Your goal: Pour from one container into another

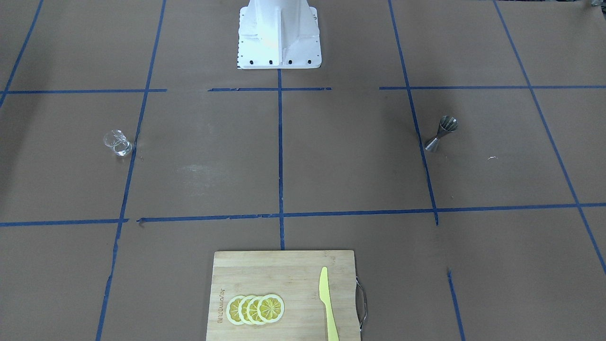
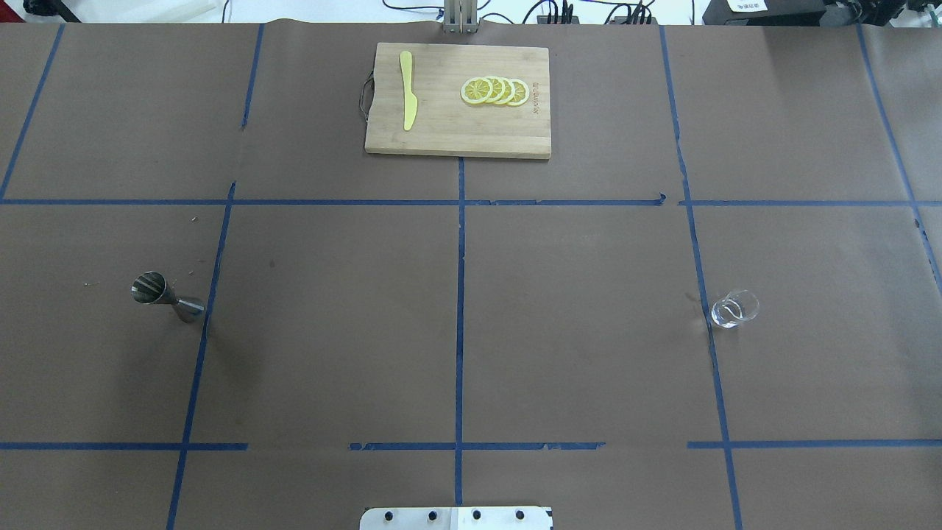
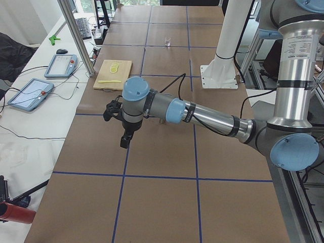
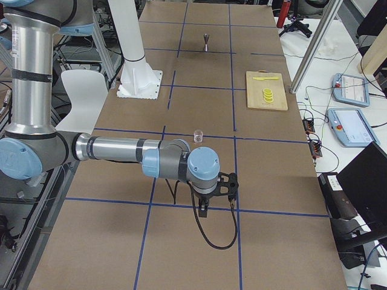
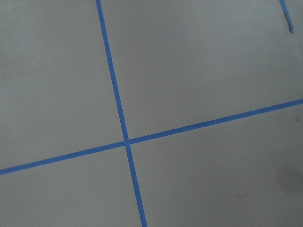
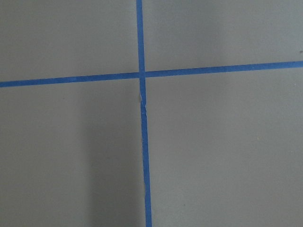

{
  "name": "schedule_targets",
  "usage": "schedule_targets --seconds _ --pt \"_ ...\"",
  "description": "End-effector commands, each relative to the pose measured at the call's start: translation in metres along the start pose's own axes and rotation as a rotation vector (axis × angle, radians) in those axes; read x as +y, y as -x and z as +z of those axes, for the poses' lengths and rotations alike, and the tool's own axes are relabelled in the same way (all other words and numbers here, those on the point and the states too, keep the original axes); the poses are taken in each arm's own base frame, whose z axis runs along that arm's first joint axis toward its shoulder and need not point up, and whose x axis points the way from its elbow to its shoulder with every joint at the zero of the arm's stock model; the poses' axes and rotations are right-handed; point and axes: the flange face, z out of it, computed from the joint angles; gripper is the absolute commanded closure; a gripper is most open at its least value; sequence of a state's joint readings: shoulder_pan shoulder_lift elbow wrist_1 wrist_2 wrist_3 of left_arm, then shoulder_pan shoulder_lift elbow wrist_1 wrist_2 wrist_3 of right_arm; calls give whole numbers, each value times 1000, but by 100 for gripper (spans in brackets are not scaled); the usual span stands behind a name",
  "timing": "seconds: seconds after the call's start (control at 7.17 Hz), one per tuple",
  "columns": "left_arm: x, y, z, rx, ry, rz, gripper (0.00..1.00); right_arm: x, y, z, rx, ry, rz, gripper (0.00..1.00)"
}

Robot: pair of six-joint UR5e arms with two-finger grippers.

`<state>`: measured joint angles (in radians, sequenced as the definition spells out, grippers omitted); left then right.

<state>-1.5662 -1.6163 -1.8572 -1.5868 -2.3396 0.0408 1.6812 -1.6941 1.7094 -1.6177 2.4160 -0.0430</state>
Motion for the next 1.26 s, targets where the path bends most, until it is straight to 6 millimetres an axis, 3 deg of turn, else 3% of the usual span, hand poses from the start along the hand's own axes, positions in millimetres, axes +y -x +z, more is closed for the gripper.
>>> schedule_targets --seconds 0.0,0.28,0.42,0.56,0.7,0.98,1.12 --pt "-26 -35 -4 65 -21 66 0 2 6 -5 0 -8 -9 0" --pt "-37 -114 15 168 -37 125 0 3 7 -7 0 -13 -12 0" --pt "-37 -149 14 141 -49 127 0 3 8 -7 1 -14 -16 0" --pt "-33 -199 24 95 -51 94 0 4 8 -7 1 -14 -16 0" --pt "-25 -235 32 93 -44 55 0 3 10 -9 1 -18 -20 0" --pt "1 -297 56 46 -36 -17 0 4 10 -9 1 -18 -20 0" --pt "14 -311 58 52 -22 -33 0 4 10 -9 1 -18 -20 0"
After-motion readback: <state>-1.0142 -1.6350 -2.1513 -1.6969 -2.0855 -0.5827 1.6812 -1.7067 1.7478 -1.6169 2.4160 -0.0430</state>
